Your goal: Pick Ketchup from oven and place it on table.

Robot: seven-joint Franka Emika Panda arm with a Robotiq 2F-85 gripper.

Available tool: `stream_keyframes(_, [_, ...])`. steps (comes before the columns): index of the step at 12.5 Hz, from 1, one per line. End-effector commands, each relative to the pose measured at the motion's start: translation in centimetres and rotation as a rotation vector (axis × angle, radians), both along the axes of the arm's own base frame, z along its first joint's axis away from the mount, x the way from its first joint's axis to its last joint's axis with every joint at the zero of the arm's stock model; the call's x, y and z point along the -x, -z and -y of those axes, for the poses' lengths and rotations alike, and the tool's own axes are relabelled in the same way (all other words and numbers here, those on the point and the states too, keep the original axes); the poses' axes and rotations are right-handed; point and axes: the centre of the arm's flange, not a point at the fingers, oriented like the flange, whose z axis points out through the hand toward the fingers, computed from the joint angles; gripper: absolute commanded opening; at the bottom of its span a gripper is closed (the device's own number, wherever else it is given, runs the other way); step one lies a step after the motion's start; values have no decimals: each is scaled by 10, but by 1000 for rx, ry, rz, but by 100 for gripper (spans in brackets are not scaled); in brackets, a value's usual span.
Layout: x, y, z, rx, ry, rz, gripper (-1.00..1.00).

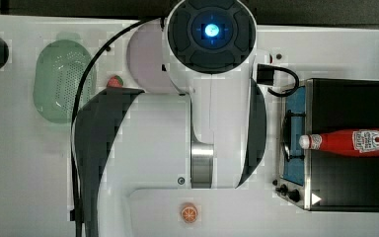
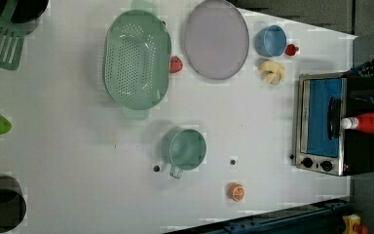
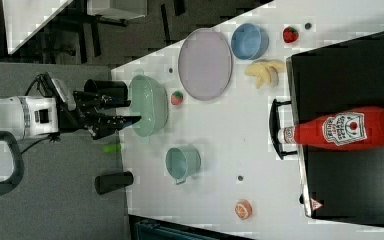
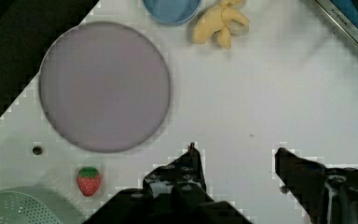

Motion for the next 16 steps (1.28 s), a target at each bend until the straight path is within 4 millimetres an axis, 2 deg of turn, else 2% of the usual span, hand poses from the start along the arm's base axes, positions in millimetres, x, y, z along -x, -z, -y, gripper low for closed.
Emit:
stream_keyframes(1, [153, -106, 9, -43, 6, -65, 48])
stream_keyframes(2, [153, -105, 9, -43, 6, -65, 85])
stream_keyframes(3, [152, -103, 15, -42, 16, -68, 100])
stream_keyframes(4, [150, -101, 21, -45, 29, -68, 100])
stream_keyframes(7, [133, -89, 63, -65, 108, -38, 100])
stream_keyframes(9, [119, -72, 108, -81, 191, -18, 100])
stream_keyframes(12, [102, -29, 193, -89, 351, -2, 100])
stream_keyframes(16, [94, 13, 270, -48, 493, 52, 100])
